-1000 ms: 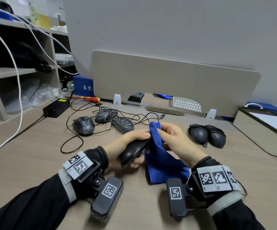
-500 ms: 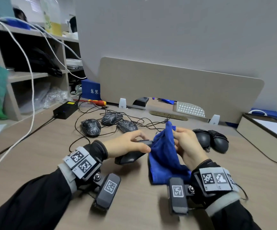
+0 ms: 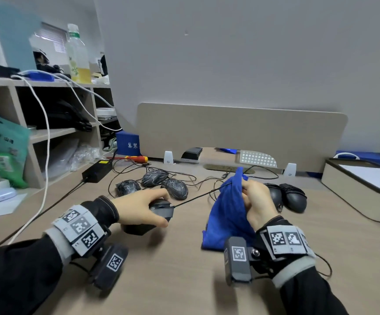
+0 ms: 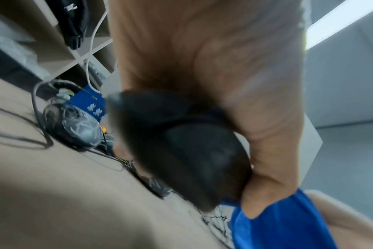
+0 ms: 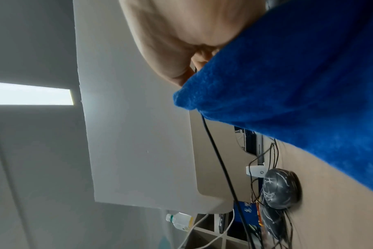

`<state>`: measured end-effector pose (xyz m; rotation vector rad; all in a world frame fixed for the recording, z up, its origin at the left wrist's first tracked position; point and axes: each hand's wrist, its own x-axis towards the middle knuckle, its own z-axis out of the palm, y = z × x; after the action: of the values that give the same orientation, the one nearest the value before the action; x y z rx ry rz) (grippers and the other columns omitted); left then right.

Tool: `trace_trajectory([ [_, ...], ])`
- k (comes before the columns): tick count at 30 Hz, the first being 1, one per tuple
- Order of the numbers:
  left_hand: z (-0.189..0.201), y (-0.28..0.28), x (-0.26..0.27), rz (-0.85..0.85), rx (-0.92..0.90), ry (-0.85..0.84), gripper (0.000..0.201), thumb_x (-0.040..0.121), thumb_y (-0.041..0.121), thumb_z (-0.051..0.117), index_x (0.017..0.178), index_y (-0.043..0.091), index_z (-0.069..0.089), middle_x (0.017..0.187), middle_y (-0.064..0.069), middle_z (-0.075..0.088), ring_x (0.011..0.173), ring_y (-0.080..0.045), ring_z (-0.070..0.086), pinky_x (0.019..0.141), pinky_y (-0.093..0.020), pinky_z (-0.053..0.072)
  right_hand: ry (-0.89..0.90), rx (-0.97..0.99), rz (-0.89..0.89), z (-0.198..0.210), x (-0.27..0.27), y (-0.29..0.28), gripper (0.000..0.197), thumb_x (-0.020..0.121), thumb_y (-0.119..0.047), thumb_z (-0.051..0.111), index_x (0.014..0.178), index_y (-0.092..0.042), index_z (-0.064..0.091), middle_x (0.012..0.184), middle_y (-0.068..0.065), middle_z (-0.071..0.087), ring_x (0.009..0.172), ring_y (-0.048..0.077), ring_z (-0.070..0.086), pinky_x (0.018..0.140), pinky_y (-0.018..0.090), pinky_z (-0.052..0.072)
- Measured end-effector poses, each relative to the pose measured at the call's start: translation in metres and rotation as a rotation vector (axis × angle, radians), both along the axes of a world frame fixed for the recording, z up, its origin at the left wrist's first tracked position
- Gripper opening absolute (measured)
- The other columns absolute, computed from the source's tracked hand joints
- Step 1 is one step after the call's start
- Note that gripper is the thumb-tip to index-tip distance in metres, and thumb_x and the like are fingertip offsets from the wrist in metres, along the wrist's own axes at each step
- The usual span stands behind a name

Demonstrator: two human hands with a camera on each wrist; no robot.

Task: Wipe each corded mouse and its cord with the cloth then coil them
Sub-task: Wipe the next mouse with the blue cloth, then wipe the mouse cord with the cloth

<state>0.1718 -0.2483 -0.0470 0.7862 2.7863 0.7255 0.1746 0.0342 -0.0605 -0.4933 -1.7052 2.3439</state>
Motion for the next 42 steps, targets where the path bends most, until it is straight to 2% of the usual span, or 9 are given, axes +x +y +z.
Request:
trace_trajectory([
  [4,-0.002,0.000,-0.002,0.057,-0.086,0.046,0.043,0.067,0.035,0.075,0.103,0.032,0.053,0.101,0.007,0.062,0.093,-0.013,0.060,0.086,-0.037,0.052,0.001,-0.009,0.086,0.004,0.005,-0.008,0.020,0.084,-0.013,0.065,0.099,-0.002,0.071,0.090,0.018,0.054,0.076,0.029,0.049,0.060,0.031,0.038],
  [9,-0.003,0.003,-0.002,0.082,-0.175,0.029,0.043,0.075,0.017,0.075,0.112,0.015,0.053,0.103,0.001,0.058,0.091,-0.015,0.055,0.076,-0.023,0.046,0.015,-0.003,0.162,0.001,0.002,-0.008,0.019,0.094,-0.006,0.055,0.104,0.006,0.066,0.077,0.019,0.058,0.049,0.020,0.053,0.044,0.022,0.040],
  [14,-0.003,0.016,-0.006,0.095,-0.268,0.073,0.031,0.079,0.016,0.072,0.105,0.019,0.056,0.112,0.000,0.057,0.096,-0.015,0.052,0.077,-0.025,0.043,0.019,-0.051,0.260,-0.001,0.004,-0.012,0.028,0.095,-0.007,0.054,0.116,0.008,0.065,0.095,0.019,0.064,0.066,0.021,0.064,0.062,0.028,0.051],
  [19,-0.002,0.067,-0.009,0.118,0.182,0.086,0.029,0.083,0.018,0.072,0.110,0.018,0.063,0.098,0.006,0.069,0.093,-0.011,0.064,0.089,-0.028,0.051,-0.001,-0.103,0.291,-0.002,0.007,-0.020,0.036,0.095,-0.018,0.052,0.120,0.005,0.064,0.094,0.013,0.060,0.073,0.019,0.058,0.064,0.027,0.046],
  [22,-0.004,0.094,-0.009,0.165,0.475,0.050,0.005,0.086,0.005,0.065,0.086,0.009,0.068,0.070,-0.002,0.071,0.064,-0.014,0.066,0.067,-0.027,0.052,-0.019,-0.143,0.309,-0.005,0.006,-0.017,0.024,0.095,-0.016,0.048,0.094,-0.004,0.069,0.070,0.004,0.057,0.061,0.015,0.053,0.061,0.025,0.041],
  [25,-0.010,0.105,-0.011,0.206,0.683,-0.051,0.004,0.088,0.003,0.067,0.084,0.004,0.067,0.062,0.000,0.066,0.056,-0.016,0.063,0.055,-0.021,0.049,-0.019,-0.166,0.336,-0.007,0.006,-0.016,0.025,0.095,-0.011,0.045,0.086,-0.006,0.067,0.060,0.001,0.059,0.053,0.012,0.054,0.054,0.021,0.043],
  [33,-0.040,0.107,-0.019,0.192,1.007,-0.257,0.019,0.088,-0.005,0.066,0.071,0.004,0.066,0.065,-0.010,0.065,0.057,-0.017,0.061,0.058,-0.022,0.053,-0.021,-0.202,0.335,-0.011,0.000,-0.015,0.025,0.097,-0.009,0.041,0.086,-0.006,0.063,0.066,0.003,0.060,0.060,0.015,0.056,0.061,0.025,0.048],
  [37,-0.040,0.103,-0.024,0.178,1.045,-0.211,0.021,0.089,-0.005,0.065,0.070,0.004,0.067,0.061,-0.005,0.065,0.054,-0.014,0.060,0.058,-0.023,0.052,0.067,-0.154,0.390,-0.013,0.000,-0.020,0.021,0.094,-0.006,0.044,0.104,-0.004,0.061,0.085,0.009,0.056,0.069,0.016,0.051,0.065,0.025,0.045],
  [42,-0.043,0.104,-0.023,0.133,1.015,-0.106,0.024,0.088,-0.012,0.062,0.068,0.001,0.066,0.053,-0.001,0.060,0.046,-0.008,0.051,0.047,-0.016,0.040,0.153,0.166,0.432,-0.015,0.004,-0.026,0.018,0.097,-0.005,0.053,0.096,-0.007,0.071,0.081,0.007,0.069,0.064,0.015,0.062,0.058,0.021,0.048],
])
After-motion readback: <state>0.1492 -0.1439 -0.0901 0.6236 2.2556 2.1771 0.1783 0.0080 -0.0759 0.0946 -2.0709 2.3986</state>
